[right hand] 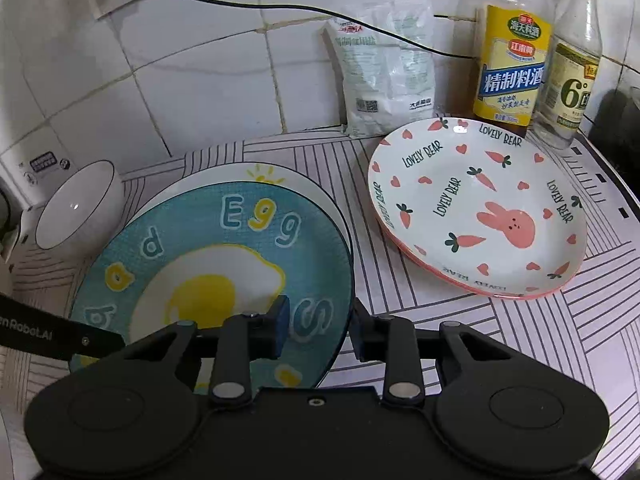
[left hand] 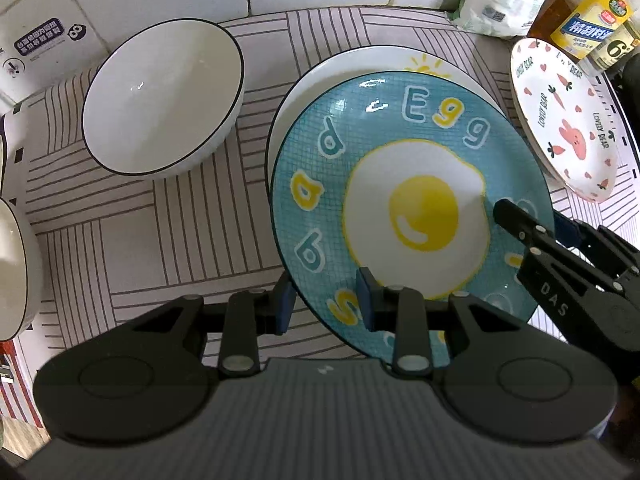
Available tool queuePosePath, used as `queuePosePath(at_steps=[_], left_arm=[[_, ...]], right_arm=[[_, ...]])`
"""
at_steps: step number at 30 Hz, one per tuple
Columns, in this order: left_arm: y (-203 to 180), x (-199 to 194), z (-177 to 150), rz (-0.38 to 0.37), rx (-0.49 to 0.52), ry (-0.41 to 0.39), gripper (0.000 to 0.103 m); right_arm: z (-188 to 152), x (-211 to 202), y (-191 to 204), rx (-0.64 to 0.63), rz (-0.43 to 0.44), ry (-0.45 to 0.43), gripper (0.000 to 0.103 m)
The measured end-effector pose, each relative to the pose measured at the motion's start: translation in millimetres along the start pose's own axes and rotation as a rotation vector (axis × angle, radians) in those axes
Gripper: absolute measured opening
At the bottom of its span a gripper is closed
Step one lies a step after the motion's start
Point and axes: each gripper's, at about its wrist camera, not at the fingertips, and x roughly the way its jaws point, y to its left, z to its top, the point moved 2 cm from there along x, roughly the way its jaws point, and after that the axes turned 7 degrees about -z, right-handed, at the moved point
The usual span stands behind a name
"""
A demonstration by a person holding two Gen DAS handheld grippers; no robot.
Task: Organize plates and bowls
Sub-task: 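Open both grippers and withdraw from the stacked plates, then move to the pink bunny plate and grasp its rim with both grippers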
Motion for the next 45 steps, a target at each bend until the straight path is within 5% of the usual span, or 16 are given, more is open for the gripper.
queuePosePath(at_steps=[24, 31, 37, 45], left_arm=[[-11, -7, 1, -0.004, 0.023, -0.001, 0.027], [-37, -45, -3, 0.021, 0.089, -0.052, 0.027], [-79, -76, -1, 0.03, 0.181, -0.096, 0.041], [-139, -89, 9, 0.048, 0.295, -0.14, 0.055]], right_arm=[[6, 14, -3, -0.095, 0.007, -0.023, 0.036], [12, -31, -30, -0.085, 0.089, -0.091, 0.037], [21, -80, -64, -0.113, 0.143, -0.181, 0.06], [21, -107, -123, -0.106, 0.091, -0.252, 0.097]])
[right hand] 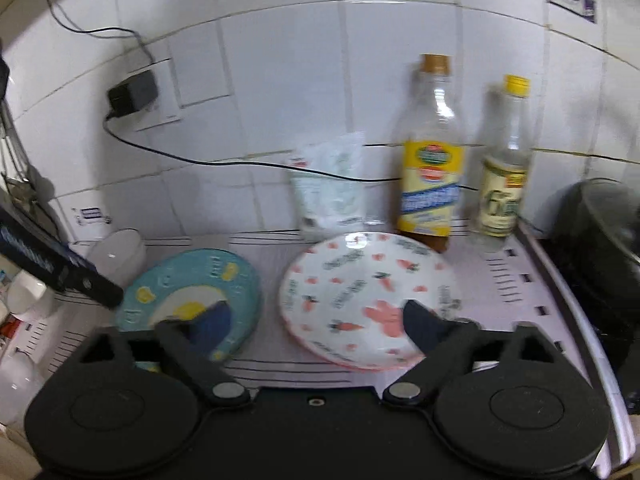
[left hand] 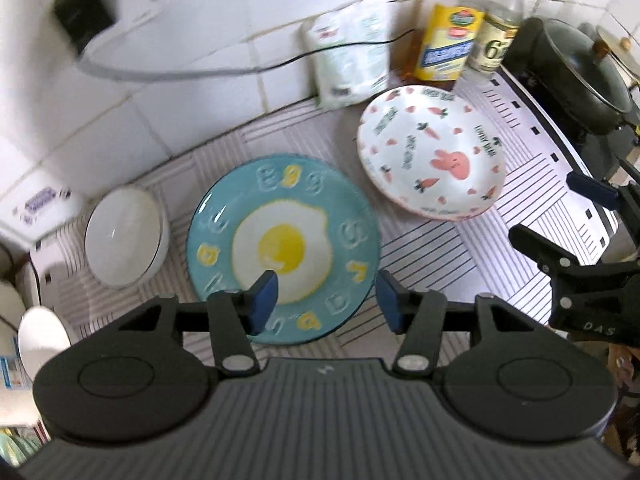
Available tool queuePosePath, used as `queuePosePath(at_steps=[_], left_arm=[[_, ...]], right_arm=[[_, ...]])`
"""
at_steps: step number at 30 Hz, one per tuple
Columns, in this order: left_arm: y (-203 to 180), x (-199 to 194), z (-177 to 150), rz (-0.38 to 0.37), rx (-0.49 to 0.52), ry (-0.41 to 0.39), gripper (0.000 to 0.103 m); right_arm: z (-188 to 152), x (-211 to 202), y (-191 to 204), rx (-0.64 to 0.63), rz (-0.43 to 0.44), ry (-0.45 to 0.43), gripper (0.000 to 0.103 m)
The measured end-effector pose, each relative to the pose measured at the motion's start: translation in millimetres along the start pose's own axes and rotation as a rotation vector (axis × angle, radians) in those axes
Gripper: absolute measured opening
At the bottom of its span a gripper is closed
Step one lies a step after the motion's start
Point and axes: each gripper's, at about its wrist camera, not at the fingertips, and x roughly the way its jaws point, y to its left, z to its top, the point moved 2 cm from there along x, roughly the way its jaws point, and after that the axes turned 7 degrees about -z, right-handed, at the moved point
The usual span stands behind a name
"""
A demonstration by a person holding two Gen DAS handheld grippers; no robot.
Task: Organize plates and bowls
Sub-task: 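Move to the pink bunny plate and grasp its rim with both grippers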
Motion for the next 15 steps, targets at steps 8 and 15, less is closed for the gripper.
queuePosePath(at_steps=[8, 15], left_arm=[[-38, 23, 33, 0.055, 0.065, -0.013, 0.076], [-46, 61, 58, 0.075, 0.053, -0.037, 0.093]], right_arm=[[-10, 9, -55, 0.044, -0.014, -0.038, 0.097], [-24, 51, -92, 0.233, 0.107, 0.008, 0.092]])
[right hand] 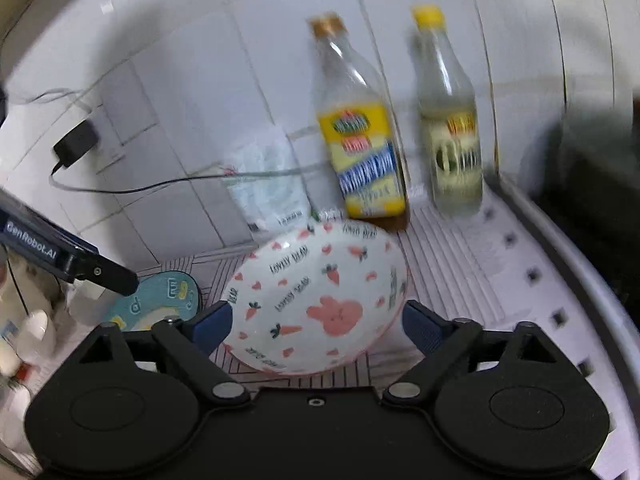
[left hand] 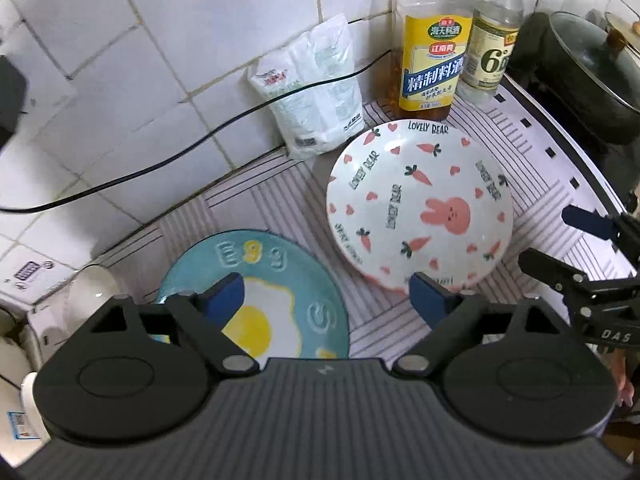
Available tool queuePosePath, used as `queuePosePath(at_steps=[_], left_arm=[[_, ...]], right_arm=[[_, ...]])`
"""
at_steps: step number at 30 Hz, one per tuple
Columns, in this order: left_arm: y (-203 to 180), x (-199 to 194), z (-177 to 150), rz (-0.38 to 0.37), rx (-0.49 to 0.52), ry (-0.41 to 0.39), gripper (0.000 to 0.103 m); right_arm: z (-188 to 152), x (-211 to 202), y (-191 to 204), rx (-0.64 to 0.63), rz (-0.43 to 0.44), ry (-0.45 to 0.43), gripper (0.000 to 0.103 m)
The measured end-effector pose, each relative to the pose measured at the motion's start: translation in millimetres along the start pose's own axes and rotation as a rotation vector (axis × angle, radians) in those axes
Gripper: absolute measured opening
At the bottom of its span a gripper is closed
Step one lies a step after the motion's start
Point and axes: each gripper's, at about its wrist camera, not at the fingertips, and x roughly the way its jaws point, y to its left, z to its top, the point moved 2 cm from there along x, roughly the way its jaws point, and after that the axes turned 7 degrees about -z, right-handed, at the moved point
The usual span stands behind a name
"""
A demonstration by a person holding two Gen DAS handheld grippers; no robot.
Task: Organize plates and bowls
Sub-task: 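Move to the pink bunny plate and grasp its rim with both grippers, then lift the bunny plate and carry it toward the stacked plates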
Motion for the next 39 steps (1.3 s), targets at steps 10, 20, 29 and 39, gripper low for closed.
queuePosePath(at_steps=[10, 20, 29, 39], left_arm=[[2, 68, 35, -0.036, -0.018, -0.027, 0.093], [-10, 118, 51, -0.007, 0.096, 0.028, 0.091], [-10, 135, 53, -0.045, 0.114, 0.086, 0.073], [3, 146, 47, -0.037, 0.045, 0.107, 0.037]], right_arm=[[-15, 56, -21, 0.083, -0.033, 0.082, 0.092], [-18, 81, -33, 0.203, -0.019, 0.128, 0.059], [-16, 87, -34, 0.222, -0.009, 0.145, 0.031], [-21, 90, -45, 0.326, -0.013, 0.137, 0.015]])
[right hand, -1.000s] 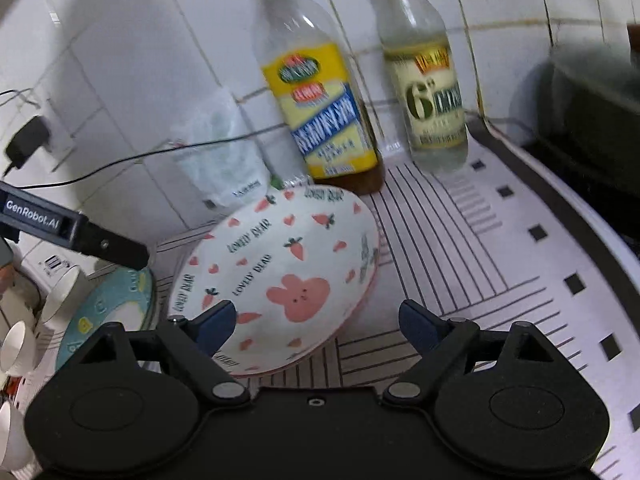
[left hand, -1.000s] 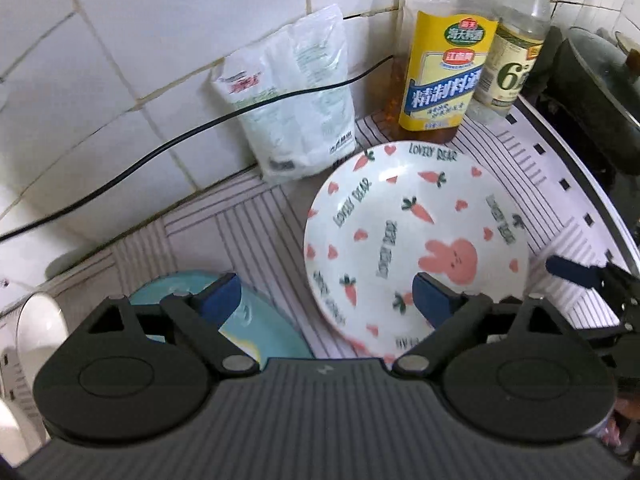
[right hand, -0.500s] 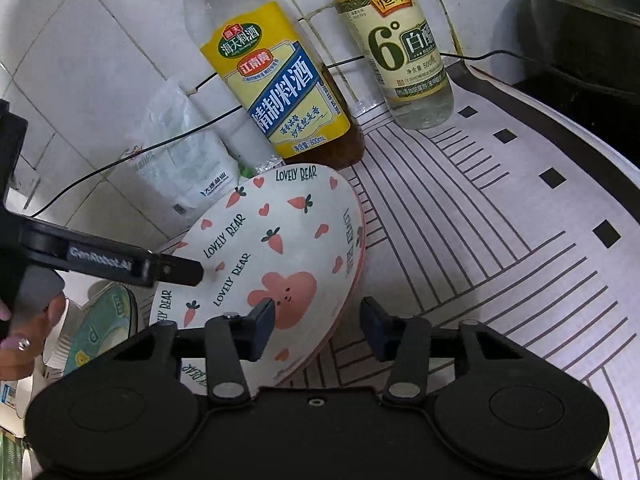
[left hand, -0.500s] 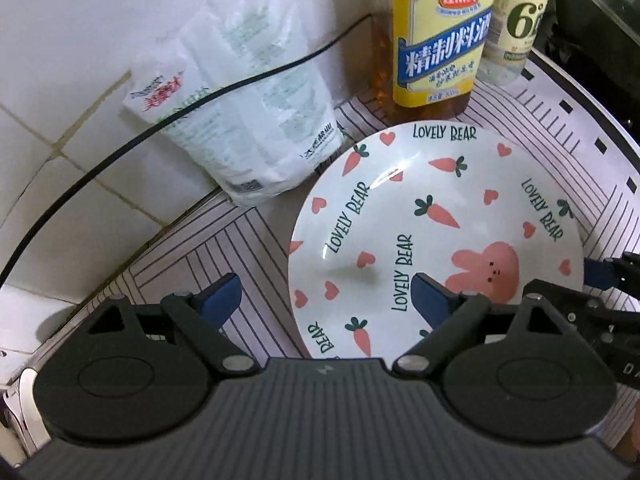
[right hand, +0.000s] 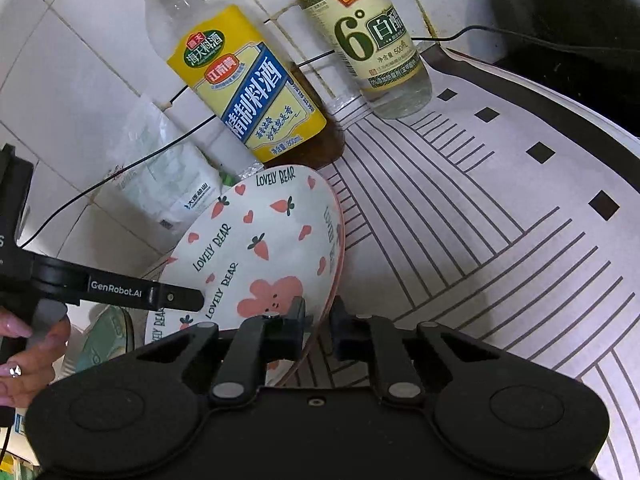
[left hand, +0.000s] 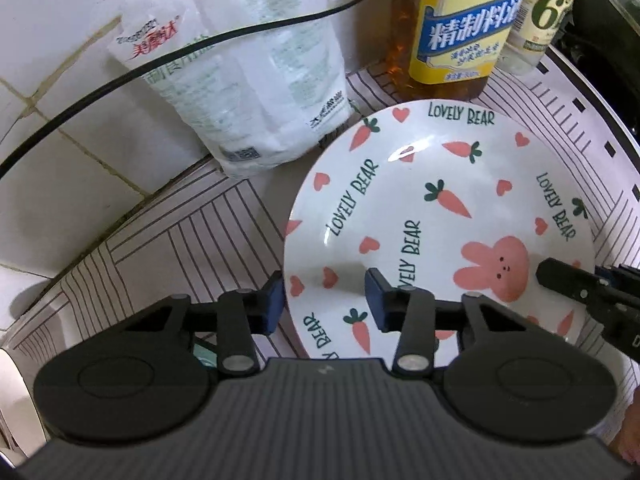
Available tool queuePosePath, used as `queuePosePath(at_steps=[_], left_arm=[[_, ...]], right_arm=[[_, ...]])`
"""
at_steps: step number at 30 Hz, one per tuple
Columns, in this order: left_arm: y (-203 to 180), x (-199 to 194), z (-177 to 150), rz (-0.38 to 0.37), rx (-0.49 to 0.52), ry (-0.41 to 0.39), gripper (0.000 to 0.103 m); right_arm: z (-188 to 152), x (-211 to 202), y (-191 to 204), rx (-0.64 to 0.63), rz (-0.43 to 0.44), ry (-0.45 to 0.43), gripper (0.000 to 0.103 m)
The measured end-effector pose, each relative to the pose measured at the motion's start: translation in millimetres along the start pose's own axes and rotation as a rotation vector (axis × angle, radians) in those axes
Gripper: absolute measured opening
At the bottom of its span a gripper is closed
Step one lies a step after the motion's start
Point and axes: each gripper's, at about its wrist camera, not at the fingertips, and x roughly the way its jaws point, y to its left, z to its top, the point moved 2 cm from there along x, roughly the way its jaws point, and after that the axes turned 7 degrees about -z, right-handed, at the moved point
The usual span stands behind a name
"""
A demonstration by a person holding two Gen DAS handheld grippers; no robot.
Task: Organize plates and bowls
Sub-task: 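Lift the bunny plate and carry it toward the stacked plates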
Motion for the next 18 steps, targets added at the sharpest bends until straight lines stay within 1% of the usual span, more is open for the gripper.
queuePosePath(at_steps=[3, 5, 7, 9, 13, 18], left_arm=[[3, -2, 0, 0.007, -0.026, 0.008, 0.032], [7, -4, -2, -0.007, -0.063, 0.025, 0.032], [10, -11, -6, -0.029, -0.081, 0.021, 0.032], [10, -19, -12, -0.041, -0.095, 0.009, 0.032], [10, -36, -23, -0.068, -0.143, -0.018, 0.032], [11, -65, -37, -0.084, -0.196, -0.061, 0.032]], right_arm=[[2, 0, 0, 0.003, 0.006, 0.014, 0.016], [3, -1, 3, -0.018, -0.004, 0.025, 0.016], [4, -5, 5, -0.038, -0.003, 0.025, 0.016], [3, -8, 6, -0.058, -0.006, 0.031, 0.016], [1, -18, 5, -0.077, 0.017, 0.032, 0.016], [-1, -38, 11, -0.097, 0.038, 0.021, 0.016]])
